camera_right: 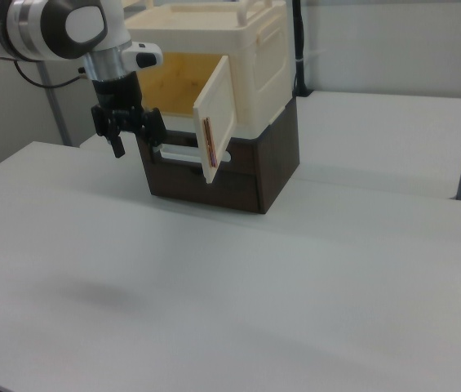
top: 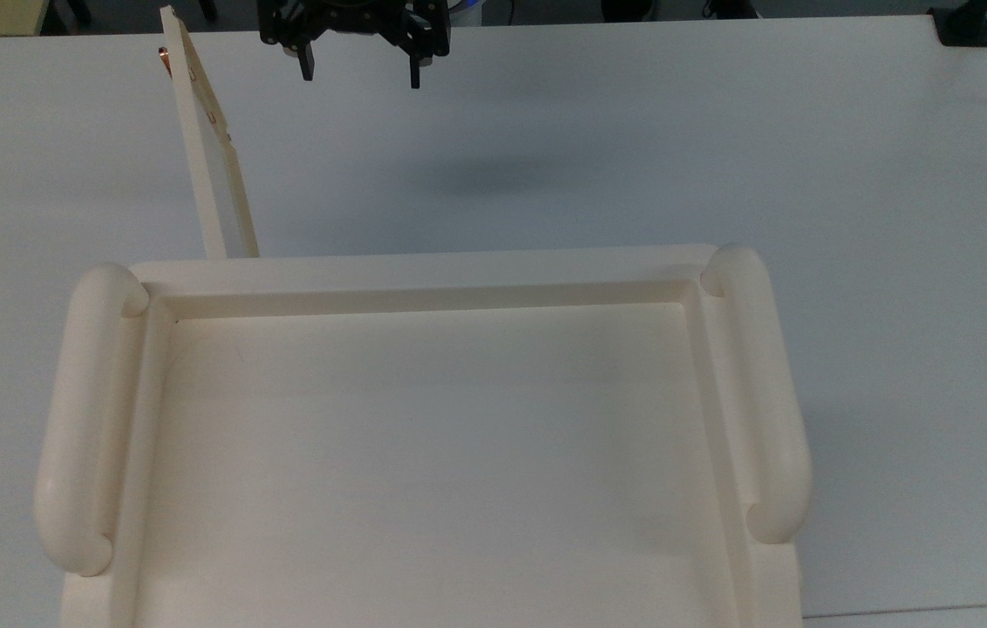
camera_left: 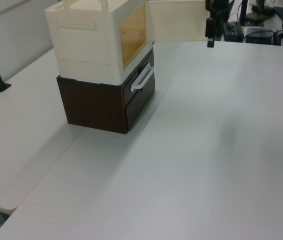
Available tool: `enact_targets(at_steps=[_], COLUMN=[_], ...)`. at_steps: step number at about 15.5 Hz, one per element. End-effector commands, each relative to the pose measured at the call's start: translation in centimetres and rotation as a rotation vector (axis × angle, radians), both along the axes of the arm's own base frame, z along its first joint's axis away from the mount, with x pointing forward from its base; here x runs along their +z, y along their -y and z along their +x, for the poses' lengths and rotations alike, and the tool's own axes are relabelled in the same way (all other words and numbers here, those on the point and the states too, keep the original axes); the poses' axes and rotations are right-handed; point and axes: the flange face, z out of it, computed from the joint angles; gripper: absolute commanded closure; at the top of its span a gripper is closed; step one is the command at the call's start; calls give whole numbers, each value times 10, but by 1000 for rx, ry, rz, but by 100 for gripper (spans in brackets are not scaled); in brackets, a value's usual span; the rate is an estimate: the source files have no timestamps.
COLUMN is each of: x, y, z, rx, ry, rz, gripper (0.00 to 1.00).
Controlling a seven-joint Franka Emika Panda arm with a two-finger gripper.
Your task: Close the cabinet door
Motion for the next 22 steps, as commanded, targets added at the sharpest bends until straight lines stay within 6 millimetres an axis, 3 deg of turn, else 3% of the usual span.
enact_targets(at_steps=[1, 7, 8, 13, 15, 19, 22], x=[-1, -1, -1, -1, -1, 13, 54], y=[5, 5, 5, 6, 7, 10, 20], z=[-6, -5, -5, -5, -5, -3, -1], rx=[14, 17, 26, 50, 47, 41, 17], ry=[-6, -5, -6, -7, -8, 22, 110], rz=[2, 1, 1, 3, 3, 4, 12], gripper=[0, 0, 9, 82, 100, 100, 100])
